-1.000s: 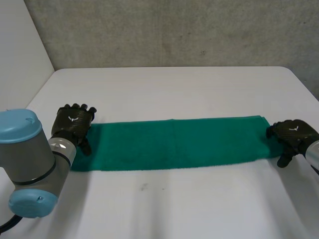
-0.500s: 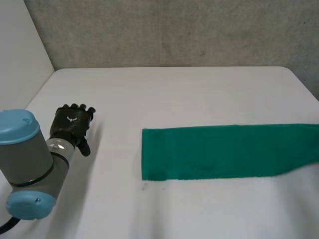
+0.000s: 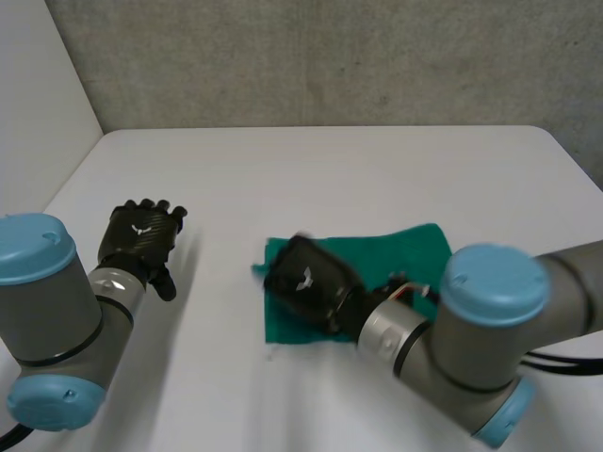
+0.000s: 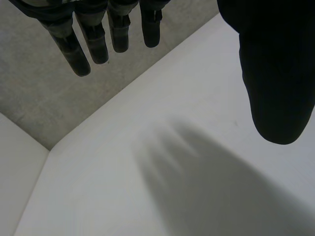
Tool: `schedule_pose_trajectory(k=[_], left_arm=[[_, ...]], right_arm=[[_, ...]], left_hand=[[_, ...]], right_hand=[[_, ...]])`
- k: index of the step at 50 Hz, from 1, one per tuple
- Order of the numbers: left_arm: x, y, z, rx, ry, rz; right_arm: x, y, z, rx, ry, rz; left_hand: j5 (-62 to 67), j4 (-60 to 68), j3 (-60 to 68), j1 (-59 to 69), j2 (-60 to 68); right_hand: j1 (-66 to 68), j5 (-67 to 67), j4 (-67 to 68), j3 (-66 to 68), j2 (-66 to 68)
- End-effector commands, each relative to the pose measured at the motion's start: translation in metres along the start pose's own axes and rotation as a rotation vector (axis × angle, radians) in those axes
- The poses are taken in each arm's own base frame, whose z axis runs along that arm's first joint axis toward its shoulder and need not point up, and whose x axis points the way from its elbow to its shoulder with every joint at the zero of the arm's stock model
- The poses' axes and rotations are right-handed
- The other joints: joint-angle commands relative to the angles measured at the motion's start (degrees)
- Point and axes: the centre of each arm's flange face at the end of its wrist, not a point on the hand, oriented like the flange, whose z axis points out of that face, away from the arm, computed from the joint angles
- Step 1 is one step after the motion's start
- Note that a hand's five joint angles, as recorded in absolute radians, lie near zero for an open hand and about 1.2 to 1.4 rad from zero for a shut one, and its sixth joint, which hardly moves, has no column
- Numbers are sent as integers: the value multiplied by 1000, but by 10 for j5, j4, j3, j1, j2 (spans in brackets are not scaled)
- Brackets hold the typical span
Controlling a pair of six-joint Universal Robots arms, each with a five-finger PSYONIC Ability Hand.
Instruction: Fold the towel.
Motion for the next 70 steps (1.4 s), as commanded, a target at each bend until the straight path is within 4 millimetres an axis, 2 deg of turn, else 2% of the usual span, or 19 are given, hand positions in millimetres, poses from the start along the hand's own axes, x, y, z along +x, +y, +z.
schedule_pose_trajectory(k=[1, 3, 4, 5, 7, 11, 14, 15, 19, 22, 27, 29, 31, 34, 40, 46, 49, 56, 70], left_arm=[[8, -1, -5, 5, 23, 6], [9, -2, -5, 8, 26, 7], [10, -2, -5, 10, 29, 7], [9, -3, -5, 12, 28, 7], [9, -3, -5, 14, 27, 7], [11, -3, -5, 18, 30, 7], [14, -4, -6, 23, 40, 10], [14, -5, -7, 23, 41, 10], [19, -5, -9, 26, 55, 14], [21, -5, -10, 27, 61, 15], [23, -5, -11, 28, 65, 17], [23, -6, -12, 28, 65, 17], [23, -5, -12, 28, 63, 17], [24, -6, -13, 28, 67, 19], [26, -5, -15, 26, 70, 20], [26, -5, -15, 26, 74, 20], [27, -5, -16, 25, 76, 21], [27, -5, -16, 24, 74, 21], [27, -5, -16, 25, 76, 21]], right_arm=[[2, 16, 0, -117, 30, -88], [26, 16, -5, -137, 105, -66], [52, 20, -14, -156, 184, -13], [52, 20, -14, -157, 185, -12], [82, 31, -27, -185, 283, 128], [97, 45, -47, -211, 352, 378], [96, 60, -66, -284, 359, 489], [95, 74, -78, -344, 363, 514], [88, 103, -101, -450, 348, 543], [87, 113, -109, -482, 343, 547], [76, 140, -111, -543, 316, 605], [74, 144, -110, -551, 309, 611], [75, 146, -109, -552, 309, 615], [76, 146, -109, -552, 312, 624], [74, 143, -111, -560, 305, 663], [73, 136, -114, -562, 304, 738], [71, 135, -115, -563, 299, 748], [71, 134, -116, -564, 302, 751], [75, 137, -114, -550, 319, 723]], left_hand=[[-26, -16, -22, -9, -16], [-26, -16, -22, -9, -16], [-26, -16, -22, -9, -16], [-26, -16, -22, -9, -16], [-26, -16, -22, -9, -16], [-26, -16, -22, -9, -16], [-26, -16, -22, -9, -16], [-26, -16, -22, -9, -16], [-26, -16, -22, -9, -16], [-26, -16, -22, -9, -16], [-26, -16, -22, -9, -16], [-26, -16, -22, -9, -16], [-26, -16, -22, -9, -16], [-26, -16, -22, -9, -16], [-26, -16, -22, -9, -16], [-26, -16, -22, -9, -16], [-26, -16, -22, -9, -16], [-26, -16, -22, -9, -16], [-26, -16, -22, -9, -16]], right_hand=[[-405, -503, -506, -497, -494], [-405, -503, -506, -497, -494], [-405, -503, -506, -497, -494], [-405, -503, -506, -497, -494], [-405, -503, -506, -497, -494], [-405, -503, -506, -497, -494], [-405, -503, -506, -497, -494], [-405, -503, -506, -497, -494], [-405, -503, -506, -497, -494], [-374, -472, -475, -466, -463], [-179, -277, -280, -271, -268], [-125, -223, -226, -217, -214], [-61, -159, -162, -153, -150], [-59, -157, -160, -151, -148], [-103, -201, -204, -195, -192], [-229, -327, -330, -321, -318], [-227, -325, -328, -319, -317], [-192, -290, -293, -284, -281], [7, -92, -94, -86, -83]])
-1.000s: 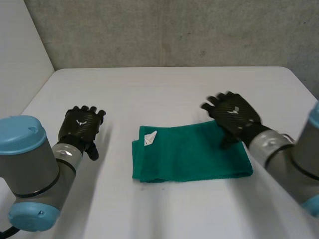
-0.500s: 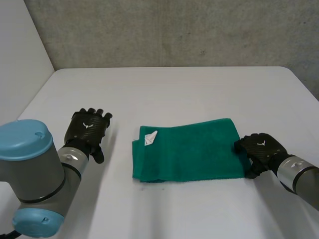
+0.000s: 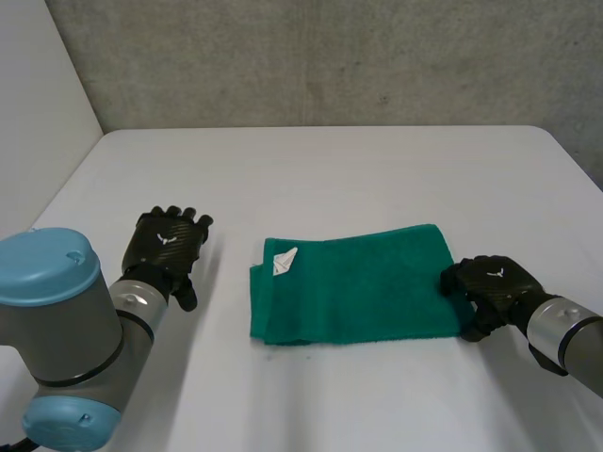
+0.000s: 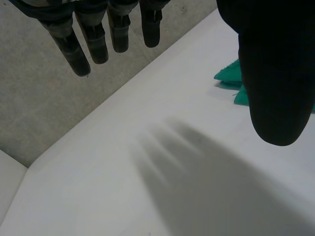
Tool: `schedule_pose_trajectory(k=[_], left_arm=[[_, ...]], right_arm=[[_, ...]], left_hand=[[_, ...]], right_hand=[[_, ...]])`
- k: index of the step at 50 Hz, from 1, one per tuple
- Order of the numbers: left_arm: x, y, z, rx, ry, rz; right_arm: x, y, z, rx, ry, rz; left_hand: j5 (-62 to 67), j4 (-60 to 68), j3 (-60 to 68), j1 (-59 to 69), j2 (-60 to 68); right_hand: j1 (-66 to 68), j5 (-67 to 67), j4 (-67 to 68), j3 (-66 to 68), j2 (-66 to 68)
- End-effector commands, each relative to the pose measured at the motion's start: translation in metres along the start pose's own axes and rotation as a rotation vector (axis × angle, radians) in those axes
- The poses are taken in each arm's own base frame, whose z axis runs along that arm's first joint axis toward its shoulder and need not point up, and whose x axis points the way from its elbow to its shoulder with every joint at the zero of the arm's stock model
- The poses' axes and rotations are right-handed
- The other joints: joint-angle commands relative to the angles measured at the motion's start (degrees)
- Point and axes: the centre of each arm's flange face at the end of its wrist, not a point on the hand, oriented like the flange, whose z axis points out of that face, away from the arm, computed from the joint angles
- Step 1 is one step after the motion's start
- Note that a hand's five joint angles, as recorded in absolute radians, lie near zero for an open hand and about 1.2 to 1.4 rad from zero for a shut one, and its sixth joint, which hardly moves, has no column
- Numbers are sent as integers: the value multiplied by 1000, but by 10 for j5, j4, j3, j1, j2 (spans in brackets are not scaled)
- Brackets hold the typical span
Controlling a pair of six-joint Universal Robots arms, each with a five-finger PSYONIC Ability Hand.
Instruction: Fold the towel.
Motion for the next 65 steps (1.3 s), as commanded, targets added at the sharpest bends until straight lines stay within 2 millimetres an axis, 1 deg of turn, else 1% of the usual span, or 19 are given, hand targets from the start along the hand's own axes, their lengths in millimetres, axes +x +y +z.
schedule_pose_trajectory(k=[1, 5, 8, 14, 19, 21, 23, 28, 34, 37, 38, 40, 44, 46, 50, 53, 55, 59, 65], left_arm=[[0, 0, 0, -1, 0, 0], [1, 1, -1, -3, 3, 1], [1, 2, -1, -7, 3, 1], [1, 1, -3, -5, 2, 1], [-3, -7, -5, 19, -8, -2], [-5, -11, -7, 31, -14, -4], [-6, -14, -7, 41, -18, -5], [-12, -27, -11, 80, -35, -10], [-11, -33, -12, 102, -33, -34], [-7, -41, -12, 130, -16, -75], [-6, -44, -12, 139, -12, -88], [-3, -50, -11, 158, -2, -125], [6, -61, -5, 194, 30, -183], [11, -63, -5, 198, 45, -193], [45, -74, -1, 202, 147, -244], [62, -72, 2, 162, 197, -271], [85, -57, 8, 68, 251, -301], [102, -26, 13, -92, 276, -294], [98, 2, 15, -221, 190, -255]], right_arm=[[4, 0, 4, 12, 12, -11], [6, 1, 6, 10, 18, -11], [9, 1, 8, 10, 32, -11], [21, -2, 8, -2, 106, -28], [21, -26, 9, 52, 144, -78], [5, -46, 8, 117, 112, -122], [-30, -77, 4, 221, 35, -190], [-100, -109, -8, 357, -138, -289], [-180, -83, -2, 312, -365, -351], [-193, -74, 2, 266, -400, -353], [-194, -73, 5, 244, -401, -347], [-191, -78, 3, 239, -385, -339], [-167, -96, 2, 257, -263, -269], [-134, -109, 4, 261, -158, -167], [-95, -109, 12, 234, -84, 21], [-84, -109, 15, 228, -85, 112], [-84, -106, 17, 213, -103, 129], [-91, -79, 35, 102, -152, 146], [-94, -53, 54, -24, -162, 130]], left_hand=[[-26, -16, -22, -9, -16], [-26, -16, -22, -9, -16], [-26, -16, -22, -9, -16], [-26, -16, -22, -9, -16], [-26, -16, -22, -9, -16], [-26, -16, -22, -9, -16], [-26, -16, -22, -9, -16], [-26, -16, -22, -9, -16], [-26, -16, -22, -9, -16], [-26, -16, -22, -9, -16], [-26, -16, -22, -9, -16], [-26, -16, -22, -9, -16], [-21, -10, -16, -4, -11], [-21, -10, -16, -4, -11], [-9, 2, -4, 8, 1], [-9, 2, -4, 8, 1], [-7, 3, -3, 10, 3], [-7, 3, -3, 10, 3], [-12, -2, -8, 5, -2]], right_hand=[[198, 151, 136, 135, 133], [250, 203, 188, 187, 185], [482, 435, 419, 419, 416], [482, 435, 420, 419, 416], [482, 435, 420, 419, 416], [482, 435, 420, 419, 416], [482, 435, 420, 419, 416], [482, 435, 420, 419, 416], [482, 435, 420, 419, 416], [419, 372, 357, 356, 354], [194, 147, 132, 131, 128], [-21, -68, -83, -84, -87], [-153, -200, -215, -216, -219], [-218, -265, -280, -281, -284], [-218, -265, -280, -281, -284], [-218, -265, -280, -281, -284], [-218, -265, -280, -281, -284], [-218, -265, -280, -281, -284], [-218, -265, -280, -281, -284]])
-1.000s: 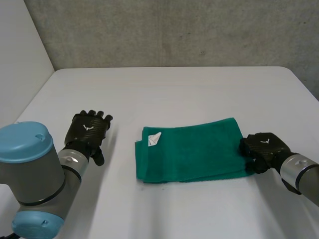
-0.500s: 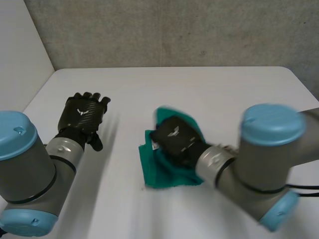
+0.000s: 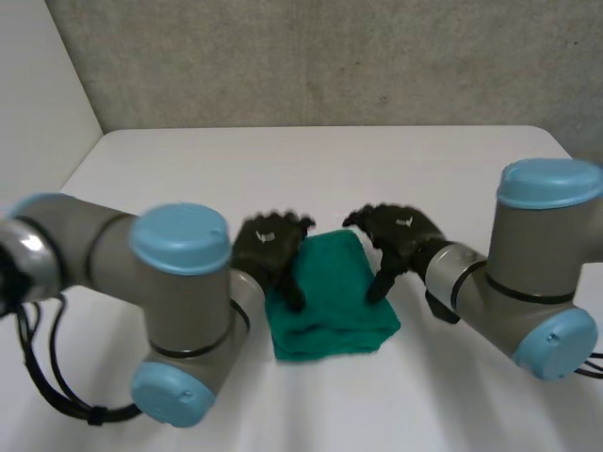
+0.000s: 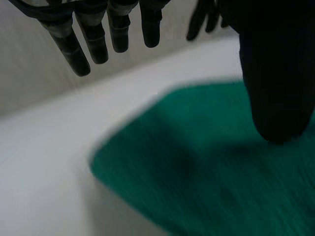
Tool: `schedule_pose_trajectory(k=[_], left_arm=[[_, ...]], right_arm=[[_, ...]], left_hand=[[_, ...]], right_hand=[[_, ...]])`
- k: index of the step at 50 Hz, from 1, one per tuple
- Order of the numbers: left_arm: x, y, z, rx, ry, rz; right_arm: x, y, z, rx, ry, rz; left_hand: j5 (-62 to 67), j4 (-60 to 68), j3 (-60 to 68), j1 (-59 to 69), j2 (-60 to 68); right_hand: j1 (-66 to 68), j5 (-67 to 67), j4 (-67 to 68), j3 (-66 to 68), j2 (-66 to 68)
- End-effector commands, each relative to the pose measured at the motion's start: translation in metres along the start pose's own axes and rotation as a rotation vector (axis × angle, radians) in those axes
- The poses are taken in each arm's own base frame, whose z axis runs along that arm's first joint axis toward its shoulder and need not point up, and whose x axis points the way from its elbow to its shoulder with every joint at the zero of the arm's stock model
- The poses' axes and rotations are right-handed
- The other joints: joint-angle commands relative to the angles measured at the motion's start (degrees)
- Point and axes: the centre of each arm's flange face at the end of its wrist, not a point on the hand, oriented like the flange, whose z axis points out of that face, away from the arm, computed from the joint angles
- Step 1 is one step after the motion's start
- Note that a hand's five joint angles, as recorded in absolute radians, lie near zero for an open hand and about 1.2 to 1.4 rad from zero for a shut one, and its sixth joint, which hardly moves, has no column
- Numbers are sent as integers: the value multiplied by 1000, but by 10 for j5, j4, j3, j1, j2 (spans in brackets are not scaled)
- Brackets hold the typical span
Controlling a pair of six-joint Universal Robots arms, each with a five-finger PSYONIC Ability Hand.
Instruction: Fold the towel.
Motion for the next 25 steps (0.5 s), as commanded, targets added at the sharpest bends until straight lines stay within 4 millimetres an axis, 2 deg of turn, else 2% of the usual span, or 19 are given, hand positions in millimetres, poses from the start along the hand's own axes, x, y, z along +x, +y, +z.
schedule_pose_trajectory(k=[1, 7, 10, 11, 12, 13, 15, 16, 17, 18, 19, 20, 21, 24, 25], left_arm=[[-15, 37, 3, -172, -124, 21], [-24, 38, -3, -203, -151, 19], [-25, 15, -10, -144, -148, 9], [-25, 7, -13, -122, -149, 5], [-24, 0, -15, -99, -146, 2], [-23, -19, -21, -40, -137, -7], [-24, -41, -27, 22, -129, -17], [-25, -51, -31, 54, -126, -23], [-26, -62, -35, 85, -122, -29], [-26, -72, -39, 116, -119, -34], [-28, -90, -47, 172, -113, -44], [-30, -101, -51, 202, -112, -49], [-38, -120, -60, 258, -125, -61], [-60, -143, -73, 308, -172, -77], [-74, -152, -79, 312, -199, -82]], right_arm=[[0, 32, 17, -138, -21, -13], [7, 30, 17, -159, 6, -67], [7, 18, 13, -126, 20, -91], [8, 9, 10, -102, 28, -98], [8, -12, 1, -42, 49, -112], [9, -23, -4, -10, 60, -117], [9, -43, -14, 53, 85, -126], [11, -62, -24, 124, 114, -133], [12, -72, -29, 161, 131, -136], [14, -81, -34, 198, 153, -136], [17, -92, -40, 239, 181, -134], [26, -111, -54, 316, 253, -121], [32, -120, -61, 351, 298, -115], [56, -144, -84, 440, 456, -98], [62, -149, -90, 455, 492, -95]], left_hand=[[-12, -2, -8, 5, -2], [-14, -3, -10, 3, -4], [-17, -7, -13, 0, -7], [-19, -8, -15, -2, -9], [-19, -8, -15, -2, -9], [-19, -8, -15, -2, -9], [-21, -10, -16, -4, -11], [-19, -9, -15, -2, -9], [-21, -10, -16, -4, -11], [-19, -9, -15, -2, -9], [-19, -8, -15, -2, -9], [-19, -8, -15, -2, -9], [-21, -10, -16, -4, -11], [-17, -7, -13, 0, -7], [-22, -12, -18, -5, -12]], right_hand=[[-17, -37, -34, -22, -28], [-17, -37, -34, -22, -28], [-17, -37, -34, -22, -28], [-17, -37, -34, -22, -28], [-17, -37, -34, -22, -28], [-17, -37, -34, -22, -28], [-17, -37, -34, -22, -28], [-17, -37, -34, -22, -28], [-17, -37, -34, -22, -28], [-17, -37, -34, -22, -28], [-17, -37, -34, -22, -28], [-17, -37, -34, -22, -28], [-17, -37, -34, -22, -28], [-17, -37, -34, -22, -28], [-17, -37, -34, -22, -28]])
